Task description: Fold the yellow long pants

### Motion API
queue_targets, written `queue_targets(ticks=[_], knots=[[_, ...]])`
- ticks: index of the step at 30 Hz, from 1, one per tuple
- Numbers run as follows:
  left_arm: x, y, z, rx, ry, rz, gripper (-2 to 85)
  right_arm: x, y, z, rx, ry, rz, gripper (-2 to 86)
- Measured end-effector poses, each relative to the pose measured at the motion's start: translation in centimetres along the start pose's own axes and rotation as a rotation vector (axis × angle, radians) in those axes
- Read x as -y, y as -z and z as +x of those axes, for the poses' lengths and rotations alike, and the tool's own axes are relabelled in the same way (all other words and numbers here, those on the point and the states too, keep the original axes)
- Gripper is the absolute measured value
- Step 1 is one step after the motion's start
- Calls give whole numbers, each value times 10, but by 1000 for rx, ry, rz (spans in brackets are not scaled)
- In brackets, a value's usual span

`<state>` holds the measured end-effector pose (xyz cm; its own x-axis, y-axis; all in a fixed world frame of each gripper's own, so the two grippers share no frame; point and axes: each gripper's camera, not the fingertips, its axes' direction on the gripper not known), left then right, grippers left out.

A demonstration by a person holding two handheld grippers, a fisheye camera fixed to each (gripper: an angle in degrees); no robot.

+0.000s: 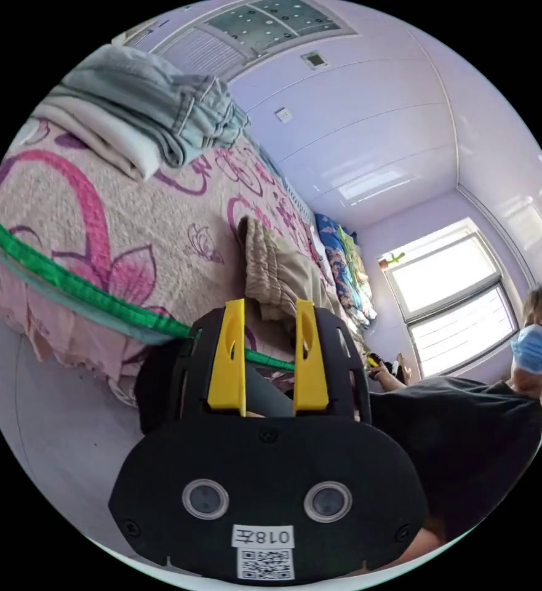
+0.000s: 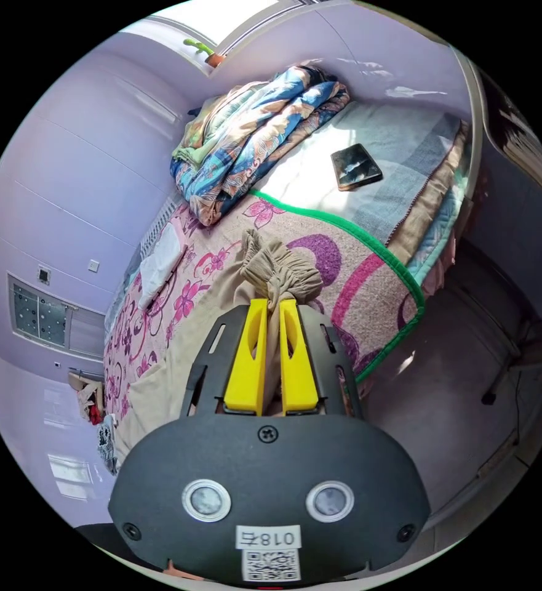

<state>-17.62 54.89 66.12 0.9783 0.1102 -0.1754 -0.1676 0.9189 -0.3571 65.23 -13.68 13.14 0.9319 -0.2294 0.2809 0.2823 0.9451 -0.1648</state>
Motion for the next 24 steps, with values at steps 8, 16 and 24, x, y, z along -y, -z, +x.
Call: queue_targets(ticks=[8, 16, 24], knots=[[34, -82, 33, -40, 158, -74, 156, 3, 11, -5, 73, 36, 37, 24], [54, -55, 203, 610, -268, 161, 19, 8, 23, -5, 156, 66, 43, 26], [40, -95, 167, 725, -171, -175, 42, 20, -1, -5, -97, 141, -117, 44]])
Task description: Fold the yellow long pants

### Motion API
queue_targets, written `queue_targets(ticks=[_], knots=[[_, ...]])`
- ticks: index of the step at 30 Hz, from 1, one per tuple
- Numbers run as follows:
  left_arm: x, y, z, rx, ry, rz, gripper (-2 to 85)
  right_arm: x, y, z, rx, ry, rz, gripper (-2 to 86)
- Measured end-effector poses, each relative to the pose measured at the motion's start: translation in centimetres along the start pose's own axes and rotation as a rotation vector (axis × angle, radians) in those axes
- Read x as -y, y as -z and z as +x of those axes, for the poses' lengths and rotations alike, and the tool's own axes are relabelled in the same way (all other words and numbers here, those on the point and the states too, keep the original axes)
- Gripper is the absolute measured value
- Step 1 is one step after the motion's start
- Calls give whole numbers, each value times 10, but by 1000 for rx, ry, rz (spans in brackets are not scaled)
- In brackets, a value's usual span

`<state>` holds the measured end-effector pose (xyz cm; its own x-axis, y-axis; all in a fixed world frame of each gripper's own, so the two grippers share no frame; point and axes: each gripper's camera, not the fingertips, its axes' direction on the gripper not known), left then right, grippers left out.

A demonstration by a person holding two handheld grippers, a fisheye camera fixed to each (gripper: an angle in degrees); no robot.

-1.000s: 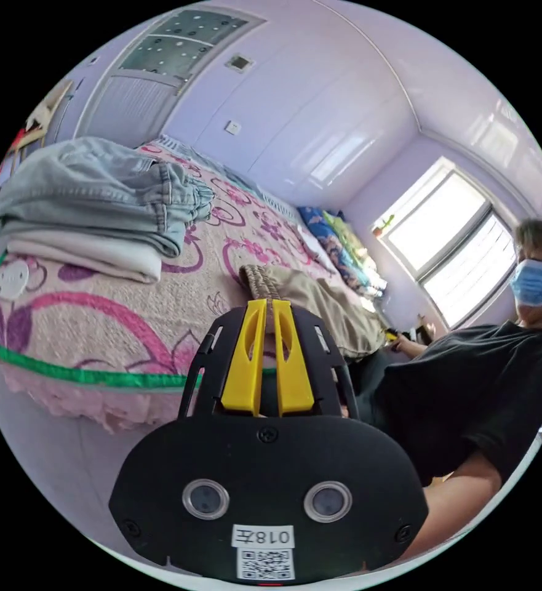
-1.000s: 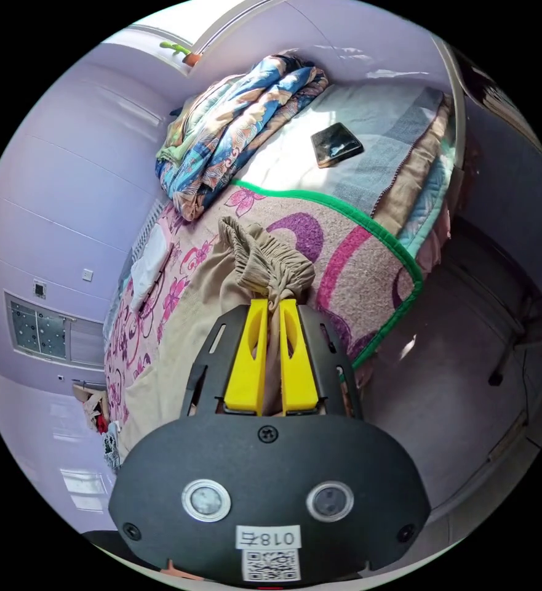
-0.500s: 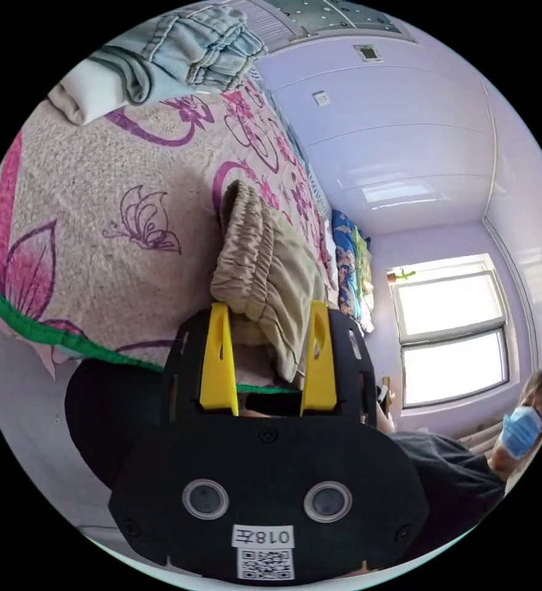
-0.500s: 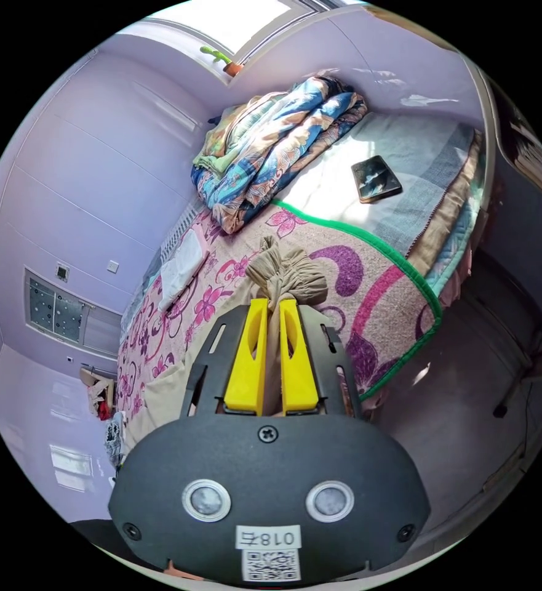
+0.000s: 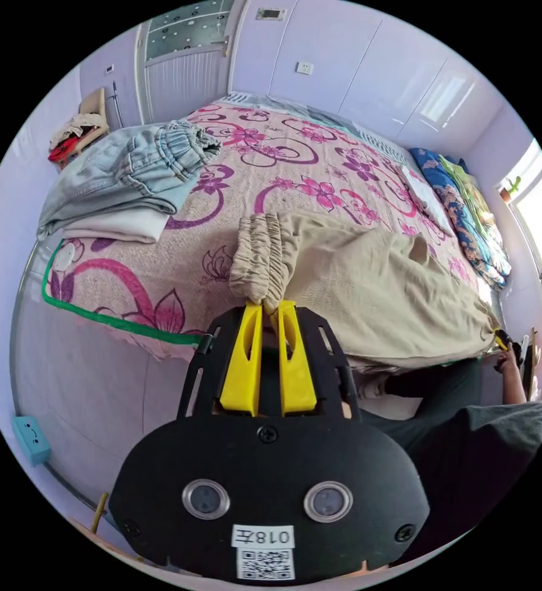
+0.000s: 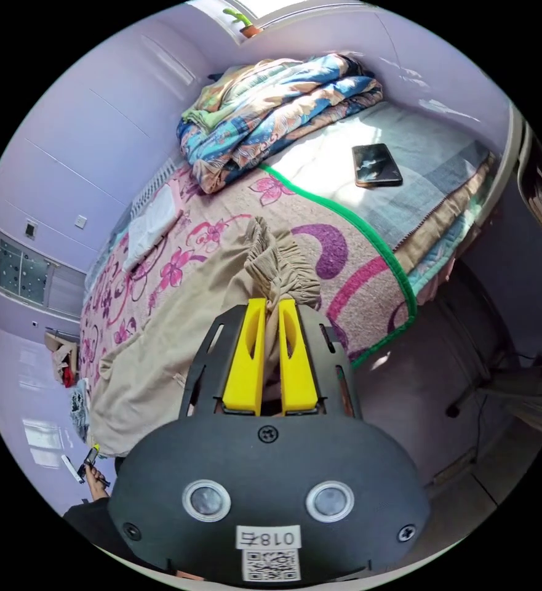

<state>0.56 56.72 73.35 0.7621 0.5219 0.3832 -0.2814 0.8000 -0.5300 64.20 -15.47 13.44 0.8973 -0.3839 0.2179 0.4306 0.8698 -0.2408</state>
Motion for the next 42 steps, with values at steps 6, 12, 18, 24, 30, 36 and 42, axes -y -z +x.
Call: queue_targets(ticks=[6, 12, 18, 24, 30, 36, 42], knots=[[10, 17, -13, -137, -9, 46, 22, 9, -2, -9, -168, 169, -167, 75], [19, 30, -46, -462, 60, 183, 3, 10, 24, 8, -98, 148, -179, 109], [11, 13, -80, -730, 194, 330, -6, -24, 48, 56, 324, -42, -60, 97], [13, -5, -88, -788, 227, 366, -7, -31, 21, 64, 380, -68, -178, 101], [16, -6, -92, -791, 206, 381, -8, -24, 11, 61, 408, -66, -209, 73], [26, -9, -98, -786, 186, 377, -7, -21, 27, 49, 402, -20, -151, 4], [59, -5, -97, -833, 147, 440, -7, 1, 67, 22, 560, 61, 6, -1]])
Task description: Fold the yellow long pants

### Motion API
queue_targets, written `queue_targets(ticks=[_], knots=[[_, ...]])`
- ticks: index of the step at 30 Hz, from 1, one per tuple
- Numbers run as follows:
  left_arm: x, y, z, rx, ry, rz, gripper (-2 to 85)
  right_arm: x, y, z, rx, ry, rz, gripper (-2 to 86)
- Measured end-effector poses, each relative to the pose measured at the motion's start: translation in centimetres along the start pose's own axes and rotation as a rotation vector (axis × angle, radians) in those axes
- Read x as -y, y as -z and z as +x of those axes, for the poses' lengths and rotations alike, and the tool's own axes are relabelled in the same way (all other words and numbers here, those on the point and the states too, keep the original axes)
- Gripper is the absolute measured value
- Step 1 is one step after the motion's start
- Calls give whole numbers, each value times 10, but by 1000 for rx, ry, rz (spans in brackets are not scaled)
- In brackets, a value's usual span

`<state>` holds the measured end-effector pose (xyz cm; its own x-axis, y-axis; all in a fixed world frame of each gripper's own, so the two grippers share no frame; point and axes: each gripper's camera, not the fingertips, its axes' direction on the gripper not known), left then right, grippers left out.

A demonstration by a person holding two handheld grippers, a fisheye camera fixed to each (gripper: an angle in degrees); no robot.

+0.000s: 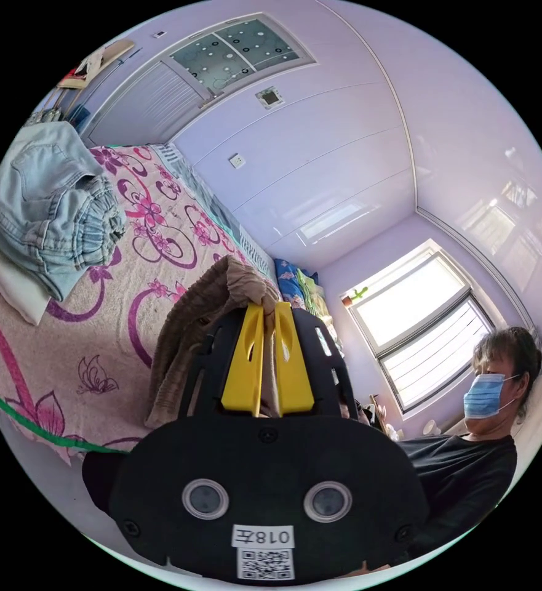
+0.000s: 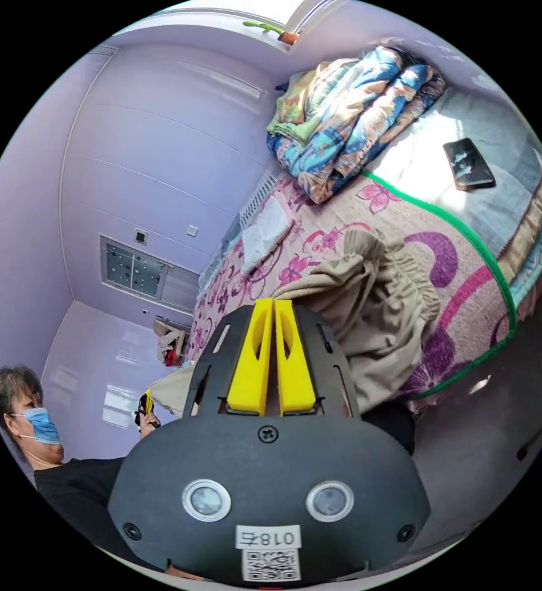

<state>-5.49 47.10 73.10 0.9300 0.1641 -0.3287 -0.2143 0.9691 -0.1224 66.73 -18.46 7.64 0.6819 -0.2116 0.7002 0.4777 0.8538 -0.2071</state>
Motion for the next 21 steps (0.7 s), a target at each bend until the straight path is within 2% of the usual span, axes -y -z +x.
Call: queue_targets(ticks=[3, 7, 11, 14, 16, 18, 21], knots=[[24, -16, 0, -5, -20, 26, -5, 23, -1, -17, 71, 36, 68, -1], [86, -65, -16, 32, -19, 38, 2, 82, -29, -40, 67, 75, 109, 2], [158, -138, -42, -2, 23, 33, 20, 199, -112, -76, 45, 75, 149, 19], [185, -196, -71, 115, 119, 25, 62, 261, -185, -95, -4, 58, 145, 87], [178, -228, -102, 87, 257, -76, 99, 268, -225, -96, -53, -12, 66, 106], [166, -236, -111, 55, 258, -141, 113, 253, -254, -95, -161, 21, 16, 102], [139, -221, -105, 46, 164, -192, 116, 218, -247, -78, -174, 128, 10, 85]])
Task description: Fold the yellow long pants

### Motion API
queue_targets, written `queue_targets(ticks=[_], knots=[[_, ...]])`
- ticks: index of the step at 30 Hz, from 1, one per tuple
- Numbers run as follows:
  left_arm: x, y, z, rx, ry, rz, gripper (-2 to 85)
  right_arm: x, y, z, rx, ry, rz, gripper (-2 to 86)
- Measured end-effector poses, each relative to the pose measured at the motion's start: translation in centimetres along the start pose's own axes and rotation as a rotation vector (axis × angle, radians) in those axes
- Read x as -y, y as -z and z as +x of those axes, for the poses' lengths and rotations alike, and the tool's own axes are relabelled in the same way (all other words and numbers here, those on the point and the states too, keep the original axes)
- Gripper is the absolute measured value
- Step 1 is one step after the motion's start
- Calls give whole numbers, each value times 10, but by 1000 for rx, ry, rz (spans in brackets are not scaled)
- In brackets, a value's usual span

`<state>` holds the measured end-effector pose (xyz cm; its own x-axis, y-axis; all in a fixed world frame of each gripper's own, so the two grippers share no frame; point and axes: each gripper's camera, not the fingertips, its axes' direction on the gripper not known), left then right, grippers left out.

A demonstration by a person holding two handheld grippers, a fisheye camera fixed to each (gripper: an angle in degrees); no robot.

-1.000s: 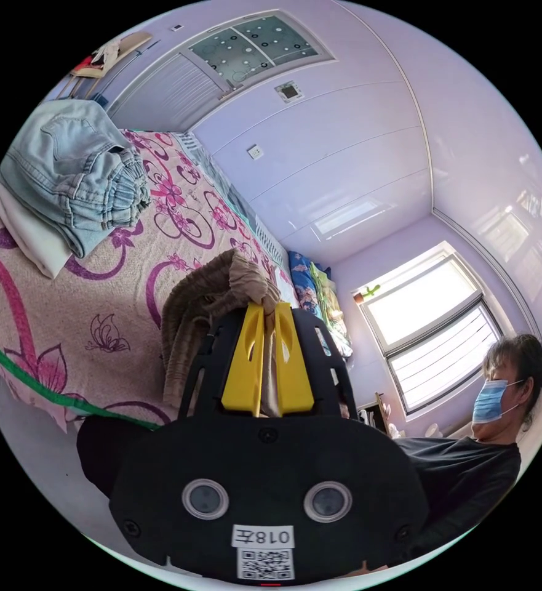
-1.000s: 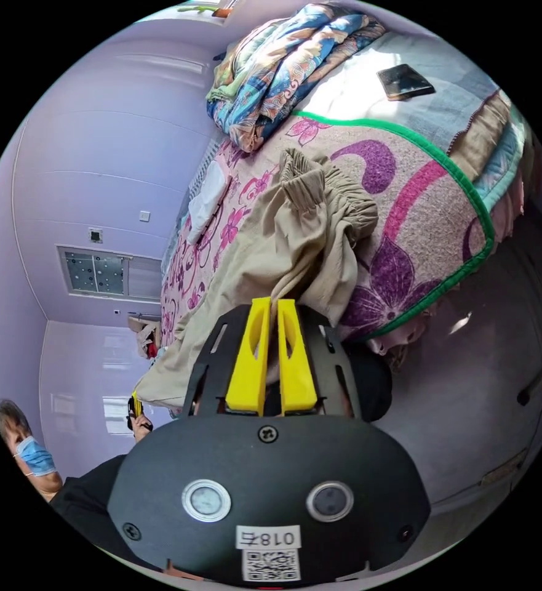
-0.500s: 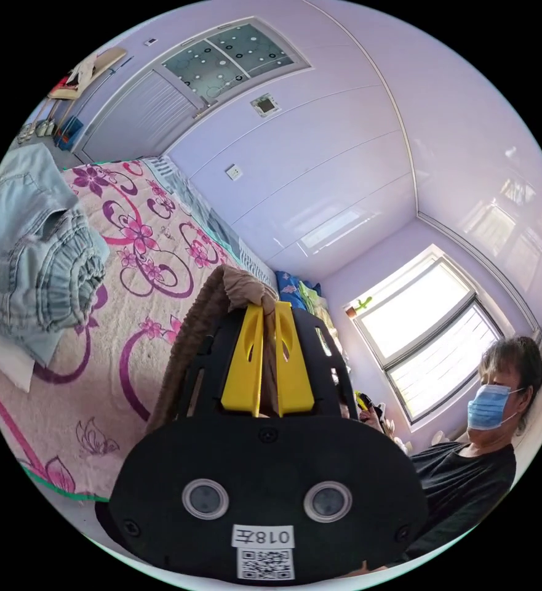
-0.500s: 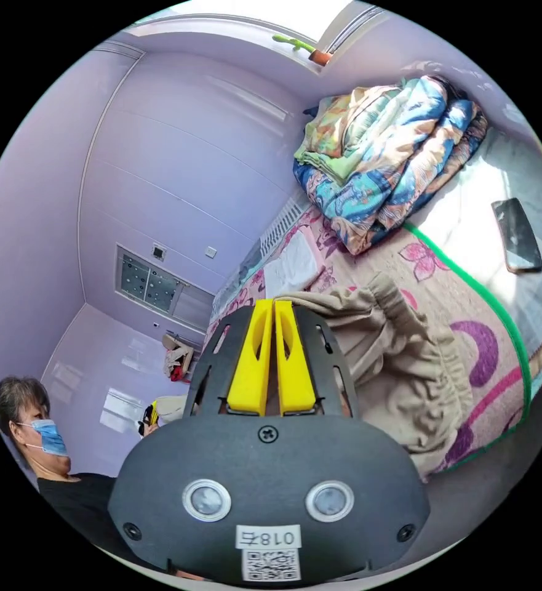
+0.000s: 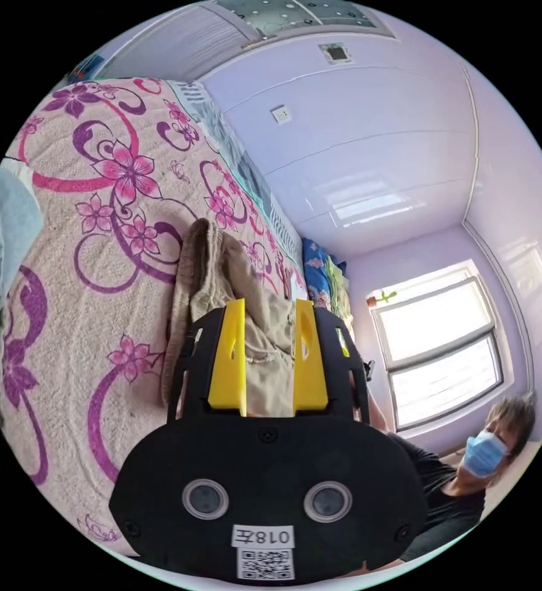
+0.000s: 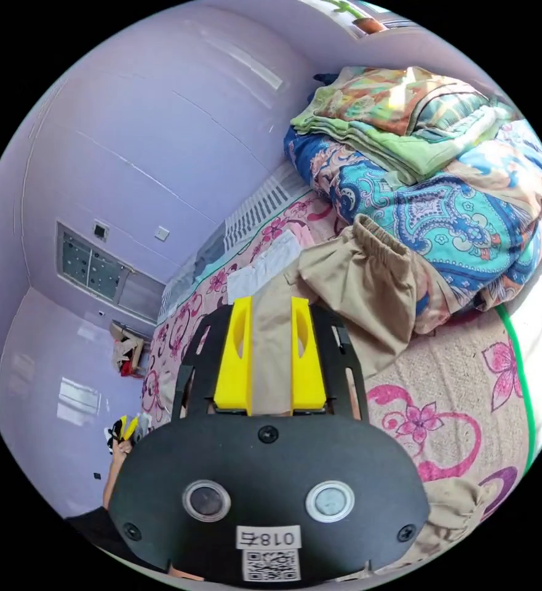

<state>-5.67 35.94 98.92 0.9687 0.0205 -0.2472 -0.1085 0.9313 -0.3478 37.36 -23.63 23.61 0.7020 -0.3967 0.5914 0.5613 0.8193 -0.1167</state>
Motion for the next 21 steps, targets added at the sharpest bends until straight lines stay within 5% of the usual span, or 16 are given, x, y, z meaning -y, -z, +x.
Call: queue_targets(ticks=[5, 9, 17, 21], knots=[[-86, 44, -4, 155, -13, 60, 112, -108, 64, 37, 128, 123, -9, 47], [-139, 34, -19, 232, 70, 39, 125, -210, 127, 83, 160, 2, -12, 15], [-124, -31, -21, 286, 158, -31, 149, -313, 222, 117, -22, -130, 113, -2], [-113, -40, -27, 305, 222, -35, 69, -328, 247, 123, -40, -151, 166, -1]])
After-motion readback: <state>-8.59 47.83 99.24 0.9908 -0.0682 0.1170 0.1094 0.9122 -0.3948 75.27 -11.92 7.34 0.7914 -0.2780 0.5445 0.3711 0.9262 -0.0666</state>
